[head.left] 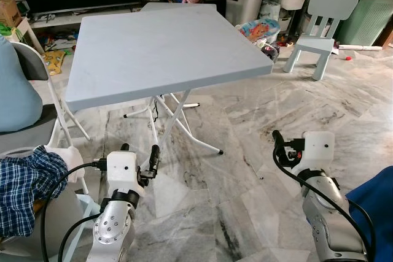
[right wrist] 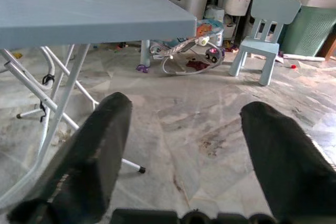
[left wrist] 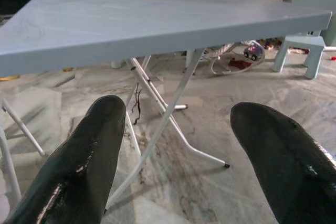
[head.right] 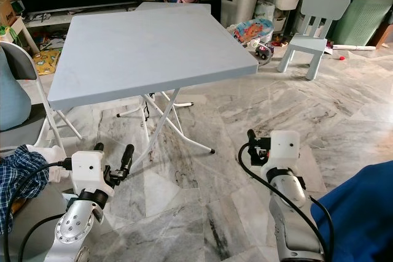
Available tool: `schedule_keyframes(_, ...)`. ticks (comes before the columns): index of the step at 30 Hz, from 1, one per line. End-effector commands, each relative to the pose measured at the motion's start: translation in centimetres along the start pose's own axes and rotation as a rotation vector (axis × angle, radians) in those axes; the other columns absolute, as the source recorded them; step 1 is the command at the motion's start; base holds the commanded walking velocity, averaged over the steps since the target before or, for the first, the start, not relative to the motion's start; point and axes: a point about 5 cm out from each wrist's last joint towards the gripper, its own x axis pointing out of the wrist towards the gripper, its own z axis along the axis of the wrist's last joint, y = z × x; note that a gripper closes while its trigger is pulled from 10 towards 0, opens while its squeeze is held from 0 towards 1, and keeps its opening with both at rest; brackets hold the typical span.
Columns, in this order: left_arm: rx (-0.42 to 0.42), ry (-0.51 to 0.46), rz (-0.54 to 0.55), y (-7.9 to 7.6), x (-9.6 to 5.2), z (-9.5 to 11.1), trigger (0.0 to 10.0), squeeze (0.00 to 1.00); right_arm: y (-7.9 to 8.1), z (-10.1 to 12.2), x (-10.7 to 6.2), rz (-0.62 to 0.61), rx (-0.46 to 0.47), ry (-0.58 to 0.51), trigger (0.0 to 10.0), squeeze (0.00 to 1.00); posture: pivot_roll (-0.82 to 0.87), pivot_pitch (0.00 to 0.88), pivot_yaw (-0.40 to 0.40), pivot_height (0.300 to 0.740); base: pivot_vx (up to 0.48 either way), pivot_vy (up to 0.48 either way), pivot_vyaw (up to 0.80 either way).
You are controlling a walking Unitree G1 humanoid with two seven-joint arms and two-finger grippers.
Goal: Hang hanger
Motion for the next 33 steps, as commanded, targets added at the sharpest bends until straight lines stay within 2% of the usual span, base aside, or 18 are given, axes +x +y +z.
schedule_keyframes(1, 0.007, 0.004, 0.003, 0.1, 0.5, 0.1, 10.0, 1.0, 0.3, 0.2, 0.5, -0.006, -0.01, -0.008, 10.0, 1.0, 0.01, 0.0, 0.01, 0.74, 0.0, 0.0, 0.0)
schedule_keyframes(4, -0.005, 0.003, 0.002, 0.2, 0.9, 0.0, 10.0, 1.0, 0.7, 0.1, 0.6, -0.001, 0.006, -0.005, 10.0, 1.0, 0.01, 0.0, 0.012, 0.74, 0.0, 0.0, 0.0)
schedule_keyframes(10, -0.044, 0.012, -0.021, -1.0, 1.9, -0.5, 10.0, 1.0, 1.8, -0.8, 0.7, 0.032, 0.073, 0.024, 10.0, 1.0, 0.01, 0.0, 0.019, 0.74, 0.0, 0.0, 0.0)
schedule_keyframes(13, -0.041, 0.025, -0.027, -1.1, 2.2, -0.7, 10.0, 1.0, 2.1, -1.6, 0.9, 0.039, 0.099, 0.051, 10.0, 1.0, 0.0, 0.0, 0.028, 0.74, 0.0, 0.0, 0.0)
schedule_keyframes(18, -0.034, 0.031, -0.05, -1.1, 2.6, -0.8, 10.0, 1.0, 2.7, -1.2, 1.2, 0.06, 0.09, 0.032, 10.0, 1.0, 0.0, 0.0, 0.032, 0.74, 0.0, 0.0, 0.0)
schedule_keyframes(21, -0.012, 0.013, -0.031, -0.9, 2.9, 0.0, 10.0, 1.0, 2.4, -0.2, 1.4, 0.056, 0.096, -0.004, 10.0, 1.0, 0.01, 0.0, 0.036, 0.74, 0.0, 0.0, 0.0)
schedule_keyframes(27, 0.017, 0.027, 0.024, 0.1, 2.6, -0.1, 10.0, 1.0, 0.8, -0.1, 1.4, 0.012, 0.065, -0.005, 10.0, 1.0, 0.02, 0.0, 0.022, 0.74, 0.0, 0.0, 0.0)
schedule_keyframes(28, 0.031, 0.035, 0.039, 0.4, 2.4, -0.2, 10.0, 1.0, 0.6, 0.0, 1.5, 0.006, 0.049, -0.01, 10.0, 0.87, 0.02, 0.0, 0.018, 0.74, 0.0, 0.0, 0.0)
schedule_keyframes(29, 0.04, 0.038, 0.039, 0.6, 2.3, -0.2, 10.0, 1.0, 0.6, 0.1, 1.5, 0.01, 0.04, -0.017, 10.0, 0.0, 0.02, 0.0, 0.018, 0.74, 0.0, 0.0, 0.0)
schedule_keyframes(30, 0.041, 0.038, 0.032, 0.7, 2.1, -0.2, 10.0, 0.71, 0.5, 0.2, 1.5, 0.012, 0.032, -0.023, 10.0, 0.0, 0.03, 0.0, 0.015, 0.74, 0.0, 0.0, 0.0)
schedule_keyframes(31, 0.033, 0.035, 0.02, 0.7, 2.0, -0.2, 10.0, 0.0, 0.5, 0.3, 1.6, 0.011, 0.026, -0.026, 10.0, 0.0, 0.03, 0.0, 0.012, 0.74, 0.0, 0.0, 0.0)
schedule_keyframes(33, 0.029, 0.034, 0.017, 0.6, 2.0, -0.1, 10.0, 0.0, 0.5, 0.3, 1.6, 0.01, 0.026, -0.025, 10.0, 0.0, 0.03, 0.0, 0.012, 0.74, 0.0, 0.0, 0.0)
